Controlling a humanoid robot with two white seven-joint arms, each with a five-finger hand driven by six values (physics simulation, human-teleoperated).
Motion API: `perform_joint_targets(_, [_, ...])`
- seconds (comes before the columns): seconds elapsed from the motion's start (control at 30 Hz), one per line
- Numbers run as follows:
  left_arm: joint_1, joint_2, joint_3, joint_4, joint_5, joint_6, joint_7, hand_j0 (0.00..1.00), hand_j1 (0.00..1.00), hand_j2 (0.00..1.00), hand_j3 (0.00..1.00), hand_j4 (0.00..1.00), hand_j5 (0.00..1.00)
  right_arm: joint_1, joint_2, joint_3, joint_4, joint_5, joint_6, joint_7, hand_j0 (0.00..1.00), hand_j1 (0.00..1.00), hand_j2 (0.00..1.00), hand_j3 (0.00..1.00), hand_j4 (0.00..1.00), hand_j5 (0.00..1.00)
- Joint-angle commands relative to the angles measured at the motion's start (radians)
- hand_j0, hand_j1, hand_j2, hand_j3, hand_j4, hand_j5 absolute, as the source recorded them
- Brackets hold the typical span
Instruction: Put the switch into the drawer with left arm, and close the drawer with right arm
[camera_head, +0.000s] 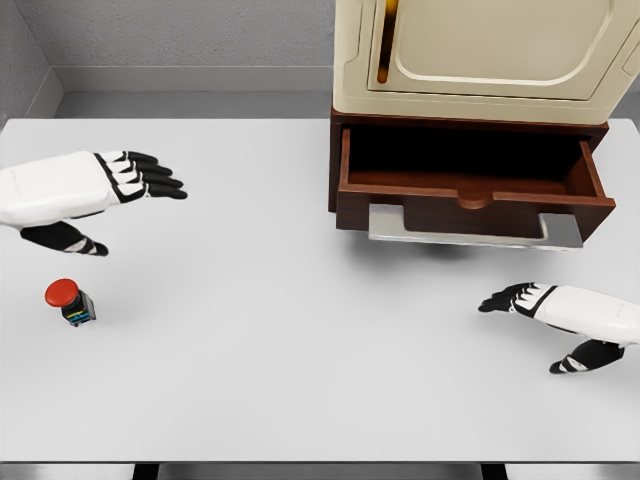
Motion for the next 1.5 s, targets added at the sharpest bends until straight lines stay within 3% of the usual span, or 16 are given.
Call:
perform_joint_targets(0.0, [0.0, 0.005, 0.007, 0.0, 0.0, 0.002, -0.019, 1.0, 1.0, 1.0, 1.0, 1.0, 1.0, 0.0, -0.003, -0.002, 0.001, -0.007, 0.002, 0.0, 1.0, 1.0, 1.0, 1.0, 1.0, 1.0])
perform_joint_targets(0.07, [0.003, 0.013, 0.011, 0.0, 0.009, 0.002, -0.022, 1.0, 1.0, 1.0, 1.0, 1.0, 1.0, -0.003, -0.003, -0.002, 0.001, -0.007, 0.002, -0.001, 1.0, 1.0, 1.0, 1.0, 1.0, 1.0])
perform_joint_targets(0.17, [0.018, 0.102, 0.043, 0.009, 0.009, 0.002, -0.026, 1.0, 1.0, 1.0, 1.0, 1.0, 1.0, -0.003, -0.014, -0.003, -0.002, -0.007, 0.002, -0.012, 1.0, 1.0, 1.0, 1.0, 1.0, 1.0])
perform_joint_targets(0.27, [0.029, 0.126, 0.046, 0.059, 0.009, 0.002, -0.029, 1.0, 1.0, 1.0, 1.0, 1.0, 1.0, -0.003, -0.031, -0.009, -0.002, -0.007, 0.002, -0.012, 1.0, 1.0, 1.0, 1.0, 1.0, 1.0])
perform_joint_targets(0.4, [0.117, 0.149, 0.048, 0.11, 0.006, 0.002, -0.029, 1.0, 1.0, 1.0, 1.0, 1.0, 1.0, 0.0, -0.052, -0.011, -0.002, -0.008, 0.002, -0.015, 1.0, 1.0, 1.0, 1.0, 1.0, 1.0])
perform_joint_targets(0.6, [0.186, 0.176, 0.039, 0.162, -0.006, 0.002, -0.028, 1.0, 1.0, 1.0, 1.0, 1.0, 1.0, 0.003, -0.049, -0.009, -0.002, -0.008, 0.002, -0.013, 1.0, 1.0, 1.0, 1.0, 1.0, 1.0])
perform_joint_targets(0.67, [0.204, 0.16, 0.039, 0.158, -0.06, 0.002, -0.026, 1.0, 1.0, 1.0, 1.0, 1.0, 1.0, 0.005, -0.049, -0.009, -0.001, -0.008, 0.002, -0.007, 1.0, 1.0, 1.0, 1.0, 1.0, 1.0])
perform_joint_targets(0.9, [0.261, 0.061, 0.039, 0.145, -0.057, 0.002, -0.002, 1.0, 1.0, 1.0, 1.0, 1.0, 1.0, -0.003, -0.032, -0.011, -0.001, -0.008, 0.002, 0.045, 1.0, 1.0, 1.0, 1.0, 1.0, 1.0])
perform_joint_targets(1.27, [0.284, 0.068, 0.037, 0.19, -0.06, 0.002, 0.03, 1.0, 1.0, 1.0, 1.0, 1.0, 1.0, -0.002, -0.032, -0.011, -0.001, -0.008, 0.002, 0.045, 1.0, 1.0, 1.0, 1.0, 1.0, 1.0])
perform_joint_targets(1.47, [0.296, 0.062, 0.036, 0.208, -0.081, 0.002, 0.026, 0.68, 0.68, 0.68, 0.68, 0.68, 0.68, -0.002, -0.035, -0.011, -0.001, -0.008, 0.002, 0.045, 1.0, 1.0, 1.0, 1.0, 1.0, 1.0])
